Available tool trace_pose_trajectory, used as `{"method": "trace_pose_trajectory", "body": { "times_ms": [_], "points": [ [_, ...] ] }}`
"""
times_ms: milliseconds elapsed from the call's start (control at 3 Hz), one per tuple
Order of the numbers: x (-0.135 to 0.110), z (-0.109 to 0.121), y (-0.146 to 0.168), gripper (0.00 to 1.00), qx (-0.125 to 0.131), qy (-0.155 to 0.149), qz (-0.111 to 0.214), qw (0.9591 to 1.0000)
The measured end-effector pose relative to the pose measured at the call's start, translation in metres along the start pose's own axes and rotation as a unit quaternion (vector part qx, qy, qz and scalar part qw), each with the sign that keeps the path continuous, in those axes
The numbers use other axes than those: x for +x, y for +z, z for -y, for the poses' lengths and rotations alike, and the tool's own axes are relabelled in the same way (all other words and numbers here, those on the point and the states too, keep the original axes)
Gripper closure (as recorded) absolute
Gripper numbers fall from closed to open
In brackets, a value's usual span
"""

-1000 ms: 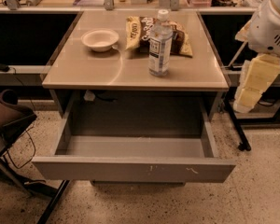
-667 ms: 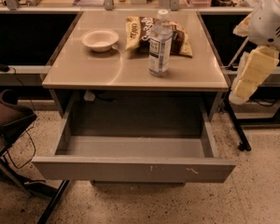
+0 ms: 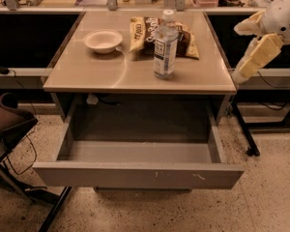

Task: Place blue plastic bottle into top drawer

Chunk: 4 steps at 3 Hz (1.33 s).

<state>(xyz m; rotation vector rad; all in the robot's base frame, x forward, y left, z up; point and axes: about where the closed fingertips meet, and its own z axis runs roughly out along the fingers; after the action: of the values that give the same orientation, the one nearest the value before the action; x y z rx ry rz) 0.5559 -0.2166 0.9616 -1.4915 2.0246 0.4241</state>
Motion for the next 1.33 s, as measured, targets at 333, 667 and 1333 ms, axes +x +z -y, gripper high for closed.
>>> {"method": "trace_pose_trajectory", "body": {
  "times_ms": [333,667,1333],
  "points": [
    [-0.035,0.024,0.037,0.0,-0.074,0.029,0.128,0.9886],
    [-0.081,0.057,0.04,0.0,-0.112,0.063,0.286,0.9494],
    [-0.098,0.066,0.005,0.0,-0.047,0.031,0.313,0.948]
  ]
}}
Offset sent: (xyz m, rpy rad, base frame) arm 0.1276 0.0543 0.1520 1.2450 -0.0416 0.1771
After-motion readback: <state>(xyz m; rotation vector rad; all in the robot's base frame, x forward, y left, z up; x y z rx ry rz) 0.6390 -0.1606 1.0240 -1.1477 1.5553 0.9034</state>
